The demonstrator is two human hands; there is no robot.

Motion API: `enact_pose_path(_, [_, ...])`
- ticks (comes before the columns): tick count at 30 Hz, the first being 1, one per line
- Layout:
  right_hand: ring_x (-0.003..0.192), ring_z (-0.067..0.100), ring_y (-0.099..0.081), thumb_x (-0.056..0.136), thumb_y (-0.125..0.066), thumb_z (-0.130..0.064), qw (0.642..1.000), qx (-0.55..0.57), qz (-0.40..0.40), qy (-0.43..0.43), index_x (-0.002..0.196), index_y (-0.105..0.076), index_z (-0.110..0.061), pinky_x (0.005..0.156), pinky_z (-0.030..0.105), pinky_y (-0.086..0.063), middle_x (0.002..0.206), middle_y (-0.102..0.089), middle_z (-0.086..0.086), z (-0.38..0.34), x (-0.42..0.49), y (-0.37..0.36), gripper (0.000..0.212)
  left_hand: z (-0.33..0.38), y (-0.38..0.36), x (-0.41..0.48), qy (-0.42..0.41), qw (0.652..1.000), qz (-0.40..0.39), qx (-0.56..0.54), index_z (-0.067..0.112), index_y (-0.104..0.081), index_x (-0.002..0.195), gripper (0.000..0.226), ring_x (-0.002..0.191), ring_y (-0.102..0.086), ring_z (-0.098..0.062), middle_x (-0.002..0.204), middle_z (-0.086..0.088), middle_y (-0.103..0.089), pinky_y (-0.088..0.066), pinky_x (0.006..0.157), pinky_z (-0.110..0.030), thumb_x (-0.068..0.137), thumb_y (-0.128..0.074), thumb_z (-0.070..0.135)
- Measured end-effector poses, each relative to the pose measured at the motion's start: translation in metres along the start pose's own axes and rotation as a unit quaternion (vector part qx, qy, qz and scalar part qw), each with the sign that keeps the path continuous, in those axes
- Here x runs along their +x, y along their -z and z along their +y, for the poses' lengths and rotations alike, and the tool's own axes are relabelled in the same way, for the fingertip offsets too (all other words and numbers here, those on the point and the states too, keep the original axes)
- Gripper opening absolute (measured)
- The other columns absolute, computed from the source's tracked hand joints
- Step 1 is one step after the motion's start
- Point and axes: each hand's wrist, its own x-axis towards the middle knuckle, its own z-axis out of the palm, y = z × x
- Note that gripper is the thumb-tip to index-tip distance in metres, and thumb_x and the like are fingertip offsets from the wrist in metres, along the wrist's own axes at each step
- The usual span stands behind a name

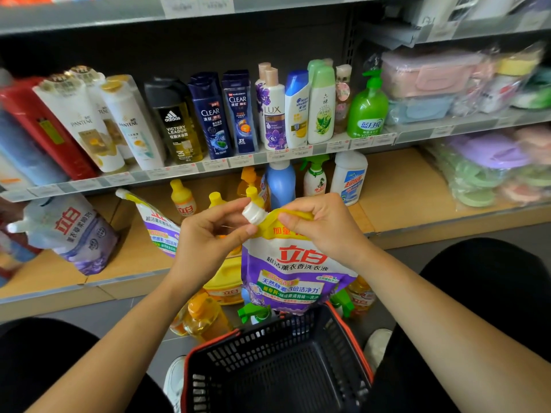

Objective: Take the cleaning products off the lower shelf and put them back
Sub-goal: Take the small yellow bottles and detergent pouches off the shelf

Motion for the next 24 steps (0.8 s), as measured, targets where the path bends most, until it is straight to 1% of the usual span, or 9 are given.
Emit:
enact_pose_path(4, [0.085,0.000,-0.068,0.092,-0.067,-0.006,1.000,0.011,-0.003,0.001,0.106,-0.075,-0.001,0.078,0.021,-0.052,0.089,-0.073,-0.008,-0.002,0.000,0.002,0.017,0.000,-0.005,-0.005,0.027,0.998,-0.047,0.015,0.020,-0.074,0.094,0.019,0.089,-0.071,-0.032,0.090,-0.004,-0.076,-0.058,0.068,-0.040,0.083,-0.073,0.035])
enact_pose_path(6, [0.085,0.004,-0.069,0.092,-0.067,-0.006,1.000,0.024,-0.002,0.003,0.106,-0.075,-0.002,0.079,0.025,-0.055,0.089,-0.074,-0.006,-0.002,0.001,0.003,0.016,0.003,-0.008,-0.007,0.031,0.999,-0.039,-0.009,0.016,-0.075,0.094,0.039,0.095,-0.069,-0.039,0.094,-0.010,-0.076,-0.058,0.074,-0.052,0.081,-0.075,0.053])
enact_pose_path(9, [0.084,0.005,-0.069,0.092,-0.067,-0.006,0.999,0.038,-0.001,0.003,0.106,-0.075,-0.004,0.077,0.024,-0.056,0.087,-0.075,-0.008,-0.003,0.000,0.002,0.016,0.006,-0.011,-0.008,0.030,0.999,-0.015,0.002,-0.003,-0.071,0.095,0.061,0.094,-0.061,-0.055,0.093,-0.032,-0.067,-0.052,0.076,-0.069,0.077,-0.073,0.055])
enact_pose_path(10, [0.084,0.004,-0.070,0.092,-0.067,-0.006,0.999,0.039,-0.002,0.002,0.106,-0.075,-0.006,0.076,0.022,-0.055,0.087,-0.075,-0.010,-0.002,0.000,0.001,0.016,0.006,-0.011,-0.008,0.031,0.999,-0.011,-0.001,-0.003,-0.071,0.097,0.061,0.094,-0.061,-0.055,0.094,-0.033,-0.067,-0.053,0.077,-0.068,0.080,-0.074,0.055])
enact_pose_path(13, [0.083,0.003,-0.070,0.092,-0.068,-0.007,0.999,0.043,-0.004,-0.004,0.105,-0.076,-0.007,0.076,0.022,-0.055,0.087,-0.075,-0.011,0.001,-0.001,-0.002,0.016,0.009,-0.011,-0.008,0.042,0.998,-0.017,-0.034,0.016,-0.075,0.102,0.034,0.096,-0.070,-0.043,0.097,-0.020,-0.074,-0.060,0.079,-0.056,0.083,-0.075,0.043])
enact_pose_path(15, [0.084,0.003,-0.070,0.092,-0.068,-0.007,0.999,0.041,-0.002,-0.005,0.105,-0.076,-0.005,0.076,0.023,-0.055,0.087,-0.075,-0.010,0.001,-0.002,-0.003,0.015,0.008,-0.010,-0.007,0.034,0.999,-0.015,-0.003,0.008,-0.072,0.096,0.035,0.086,-0.070,-0.041,0.086,-0.019,-0.072,-0.059,0.072,-0.055,0.079,-0.078,0.039])
enact_pose_path(18, [0.081,-0.001,-0.068,0.091,-0.068,-0.006,1.000,0.027,-0.003,0.006,0.104,-0.076,-0.006,0.074,0.018,-0.051,0.082,-0.073,-0.015,-0.001,-0.003,-0.003,0.015,0.001,-0.008,-0.006,0.013,0.999,0.002,0.038,0.010,-0.067,0.079,0.025,0.067,-0.068,-0.014,0.068,-0.003,-0.069,-0.056,0.056,-0.029,0.077,-0.078,0.033])
enact_pose_path(20, [0.079,-0.004,-0.067,0.091,-0.068,-0.005,1.000,0.019,0.000,0.013,0.104,-0.076,-0.005,0.072,0.014,-0.048,0.078,-0.071,-0.019,-0.002,-0.002,-0.002,0.015,-0.006,-0.005,-0.008,0.023,0.999,-0.018,0.033,0.016,-0.068,0.080,0.015,0.072,-0.071,-0.008,0.073,0.001,-0.073,-0.055,0.057,-0.019,0.078,-0.077,0.028])
enact_pose_path(24, [0.082,0.002,-0.070,0.091,-0.069,-0.006,0.998,0.038,0.041,0.020,0.102,-0.076,-0.005,0.075,0.017,-0.052,0.083,-0.076,-0.011,-0.006,0.001,0.008,0.014,-0.029,0.001,-0.013,0.086,0.991,-0.101,0.012,0.012,-0.073,0.103,0.027,0.095,-0.075,-0.021,0.100,-0.007,-0.078,-0.063,0.074,-0.034,0.081,-0.074,0.027])
